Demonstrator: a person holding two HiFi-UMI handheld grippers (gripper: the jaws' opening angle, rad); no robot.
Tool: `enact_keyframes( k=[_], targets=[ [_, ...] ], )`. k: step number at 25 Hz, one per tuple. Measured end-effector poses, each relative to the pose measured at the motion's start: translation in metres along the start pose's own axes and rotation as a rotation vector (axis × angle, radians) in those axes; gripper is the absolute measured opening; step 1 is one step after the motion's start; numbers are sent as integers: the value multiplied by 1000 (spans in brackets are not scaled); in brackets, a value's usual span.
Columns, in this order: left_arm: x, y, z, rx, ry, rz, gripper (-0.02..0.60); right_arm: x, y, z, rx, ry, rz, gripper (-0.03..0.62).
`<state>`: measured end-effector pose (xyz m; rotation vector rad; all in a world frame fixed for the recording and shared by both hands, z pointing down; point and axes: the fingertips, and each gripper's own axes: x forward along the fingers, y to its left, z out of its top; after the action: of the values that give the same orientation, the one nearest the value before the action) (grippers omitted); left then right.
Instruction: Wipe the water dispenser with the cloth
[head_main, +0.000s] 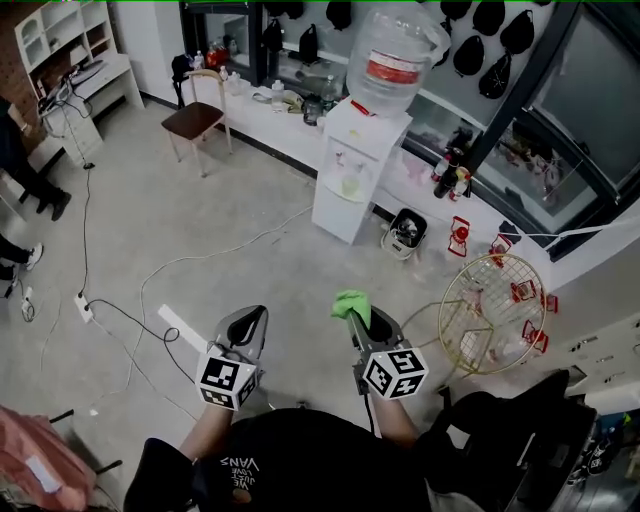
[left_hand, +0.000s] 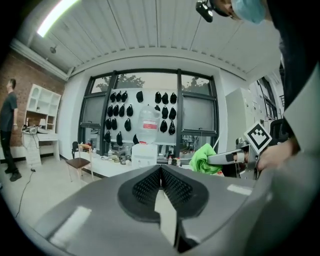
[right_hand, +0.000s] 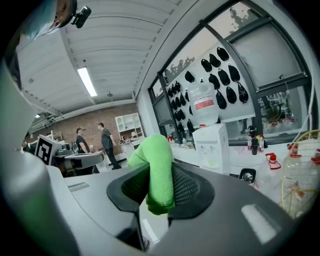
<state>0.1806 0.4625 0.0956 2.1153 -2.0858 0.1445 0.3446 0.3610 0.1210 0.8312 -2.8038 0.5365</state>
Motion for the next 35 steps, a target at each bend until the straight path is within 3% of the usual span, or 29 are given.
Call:
enact_keyframes(
  k=[6, 10, 21, 29, 35],
  targets=[
    [37, 40, 2, -17, 29, -52, 3, 43, -9, 1, 28, 15, -63, 109],
    [66, 92, 10, -40, 69, -103, 2, 93, -4, 17, 39, 11, -119, 109],
    [166, 221, 42, 51, 65, -312, 3, 215, 5, 49, 122, -48, -319, 109],
    [234, 230, 28, 14, 116, -415, 3, 253, -22, 54, 150, -37, -397, 109],
    [295, 241, 20, 12, 147, -399, 3, 293, -73, 55, 188, -17, -404, 109]
  ],
)
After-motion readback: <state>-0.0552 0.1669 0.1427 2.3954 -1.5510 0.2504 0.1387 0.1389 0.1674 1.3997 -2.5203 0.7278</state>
